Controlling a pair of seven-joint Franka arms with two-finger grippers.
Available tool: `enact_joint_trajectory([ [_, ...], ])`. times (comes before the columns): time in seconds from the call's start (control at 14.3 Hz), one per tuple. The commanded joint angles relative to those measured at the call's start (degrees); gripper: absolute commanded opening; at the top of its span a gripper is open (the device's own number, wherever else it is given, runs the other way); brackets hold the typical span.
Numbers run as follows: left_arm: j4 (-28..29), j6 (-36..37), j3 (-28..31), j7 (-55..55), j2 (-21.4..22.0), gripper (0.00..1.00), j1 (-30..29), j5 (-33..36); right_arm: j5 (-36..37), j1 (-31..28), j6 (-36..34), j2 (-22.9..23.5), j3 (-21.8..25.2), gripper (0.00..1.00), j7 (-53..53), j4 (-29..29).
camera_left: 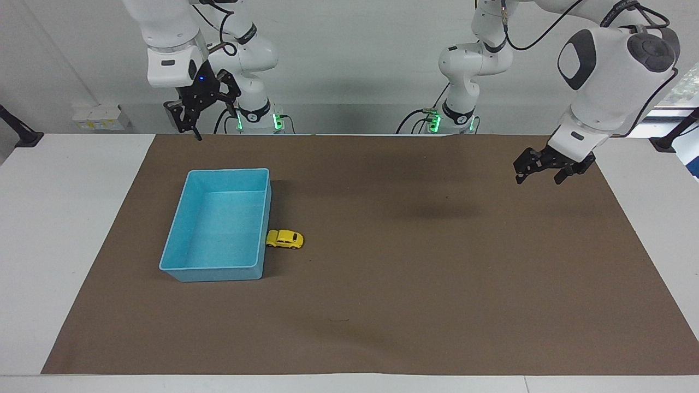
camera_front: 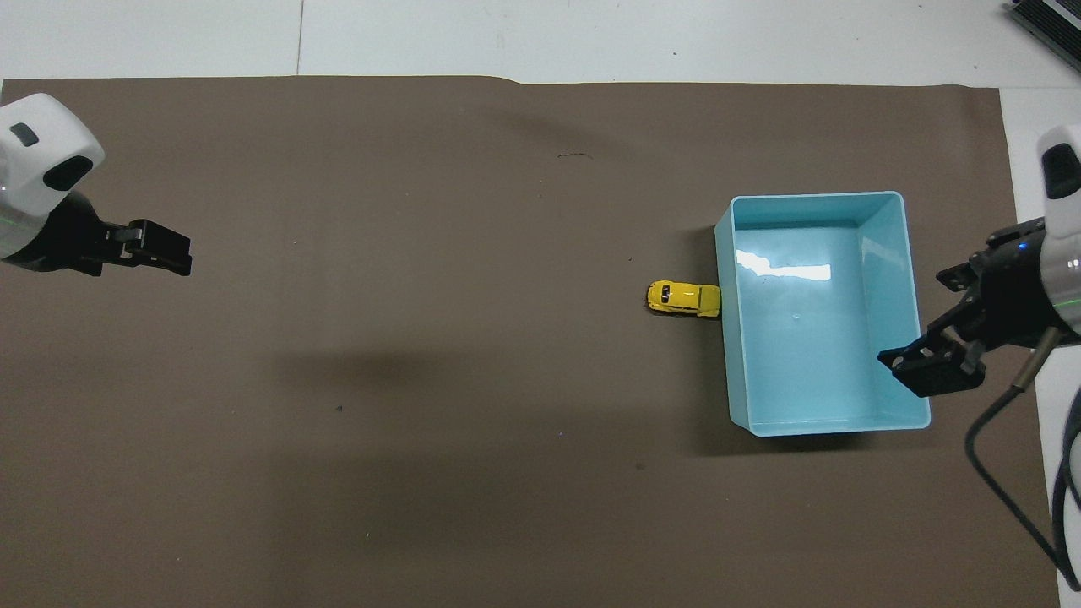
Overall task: Wind up and store yellow beetle car
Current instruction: 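Move the right gripper toward the car beside the blue bin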
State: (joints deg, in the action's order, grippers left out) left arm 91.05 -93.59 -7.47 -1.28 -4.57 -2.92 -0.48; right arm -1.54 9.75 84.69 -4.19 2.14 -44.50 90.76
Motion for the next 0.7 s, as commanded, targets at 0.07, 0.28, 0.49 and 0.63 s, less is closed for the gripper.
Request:
enact_joint_trajectory([
  [0.07, -0.5, 3.6, -0.2, -1.8, 4.4, 1.0, -1.1, 1.0, -0.7, 0.0, 0.6, -1.7, -0.2, 1.0, -12.4, 2.9],
  [0.28, -1.7, 7.1, 0.2, -2.0, 4.7, 1.0, -1.1, 1.0, -0.3, 2.2, 3.1, -0.3, -0.2, 1.0, -18.8, 3.8],
  [0.49, -5.3, 12.5, 0.1, -1.8, 4.0, 1.0, -1.0, 0.9, -0.1, 3.5, 7.3, 3.7, -0.2, 1.0, -25.1, 4.5],
  [0.63, -6.4, 13.2, 0.1, -1.4, 4.2, 1.0, -1.0, 1.1, -0.5, 3.6, 9.3, 6.5, -0.4, 1.0, -28.3, 4.5],
])
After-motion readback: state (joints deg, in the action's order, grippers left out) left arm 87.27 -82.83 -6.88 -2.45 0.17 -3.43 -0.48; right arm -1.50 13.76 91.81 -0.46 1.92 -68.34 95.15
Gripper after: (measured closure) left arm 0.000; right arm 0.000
